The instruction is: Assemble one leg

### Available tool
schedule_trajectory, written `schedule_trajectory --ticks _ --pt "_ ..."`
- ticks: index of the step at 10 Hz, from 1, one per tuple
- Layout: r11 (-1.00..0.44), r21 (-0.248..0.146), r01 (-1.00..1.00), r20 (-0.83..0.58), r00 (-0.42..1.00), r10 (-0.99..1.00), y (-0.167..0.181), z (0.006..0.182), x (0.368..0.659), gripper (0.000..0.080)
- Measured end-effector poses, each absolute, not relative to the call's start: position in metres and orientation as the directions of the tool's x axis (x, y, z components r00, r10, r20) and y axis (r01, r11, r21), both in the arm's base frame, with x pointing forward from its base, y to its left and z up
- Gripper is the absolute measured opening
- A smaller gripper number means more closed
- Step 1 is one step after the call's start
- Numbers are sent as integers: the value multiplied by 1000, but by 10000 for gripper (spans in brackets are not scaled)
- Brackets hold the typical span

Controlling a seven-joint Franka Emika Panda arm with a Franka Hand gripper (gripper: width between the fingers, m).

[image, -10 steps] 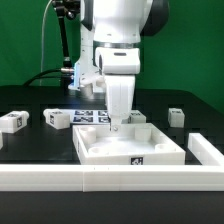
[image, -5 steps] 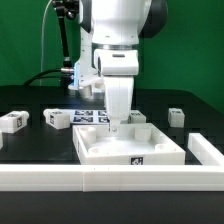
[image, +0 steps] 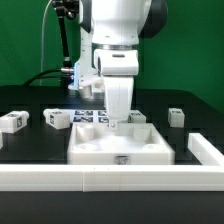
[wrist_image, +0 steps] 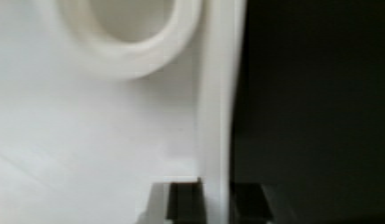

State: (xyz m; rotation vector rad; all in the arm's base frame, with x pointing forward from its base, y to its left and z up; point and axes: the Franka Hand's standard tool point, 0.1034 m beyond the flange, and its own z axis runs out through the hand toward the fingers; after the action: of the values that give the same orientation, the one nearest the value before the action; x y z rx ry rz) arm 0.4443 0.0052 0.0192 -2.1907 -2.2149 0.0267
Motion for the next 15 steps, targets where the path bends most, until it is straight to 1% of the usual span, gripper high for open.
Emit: schedule_trajectory --ticks 6,7,9,11,13,15 --pt "11 -31 999 7 -11 1000 5 19 444 57" --pt "3 -29 1000 8 -3 1000 9 19 445 57" --pt "10 -26 1000 13 -10 1000 27 19 447 57" --pt "20 -26 999 13 -20 1000 46 19 459 57" --pt "22 -3 1000 20 -22 1000 61 19 476 57" --pt "-9 5 1000 22 9 1000 65 20 485 57"
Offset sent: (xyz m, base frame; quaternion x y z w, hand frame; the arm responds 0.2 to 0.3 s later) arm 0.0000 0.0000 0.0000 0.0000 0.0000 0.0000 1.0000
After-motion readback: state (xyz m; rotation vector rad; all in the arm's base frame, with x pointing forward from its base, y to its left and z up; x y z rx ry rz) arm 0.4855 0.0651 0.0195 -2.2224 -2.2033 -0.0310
